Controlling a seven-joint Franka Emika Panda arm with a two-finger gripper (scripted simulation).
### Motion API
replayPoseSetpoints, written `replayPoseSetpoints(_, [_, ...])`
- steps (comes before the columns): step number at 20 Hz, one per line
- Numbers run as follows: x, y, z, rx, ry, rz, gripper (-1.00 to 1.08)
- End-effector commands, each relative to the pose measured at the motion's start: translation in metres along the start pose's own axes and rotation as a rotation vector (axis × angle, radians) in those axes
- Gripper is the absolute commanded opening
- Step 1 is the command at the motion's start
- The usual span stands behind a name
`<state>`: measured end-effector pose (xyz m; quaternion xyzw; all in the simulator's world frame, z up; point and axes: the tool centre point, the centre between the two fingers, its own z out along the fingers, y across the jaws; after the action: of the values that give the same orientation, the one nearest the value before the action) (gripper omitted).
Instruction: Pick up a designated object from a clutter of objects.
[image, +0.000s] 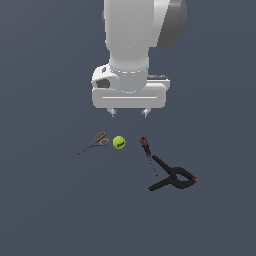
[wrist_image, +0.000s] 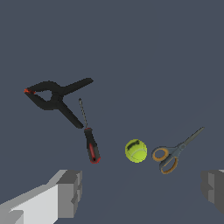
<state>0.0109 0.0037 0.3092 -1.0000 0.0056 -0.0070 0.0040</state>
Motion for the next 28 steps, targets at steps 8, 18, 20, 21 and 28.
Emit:
replayPoseSetpoints(8, [-0.003, -0.024, 0.01, 0.013, -0.022, -0.015, 1.0])
replayPoseSetpoints(18, [-0.003, -0.03, 0.015, 0.015, -0.026, -0.02, 1.0])
replayPoseSetpoints(20, [-0.002, -0.031, 0.02, 0.014, -0.026, -0.025, 1.0])
replayPoseSetpoints(21, [-0.002, -0.032, 0.023, 0.013, -0.026, -0.029, 1.0])
replayPoseSetpoints(28, [0.005, -0.043, 0.062, 0.003, -0.024, -0.071, 1.0])
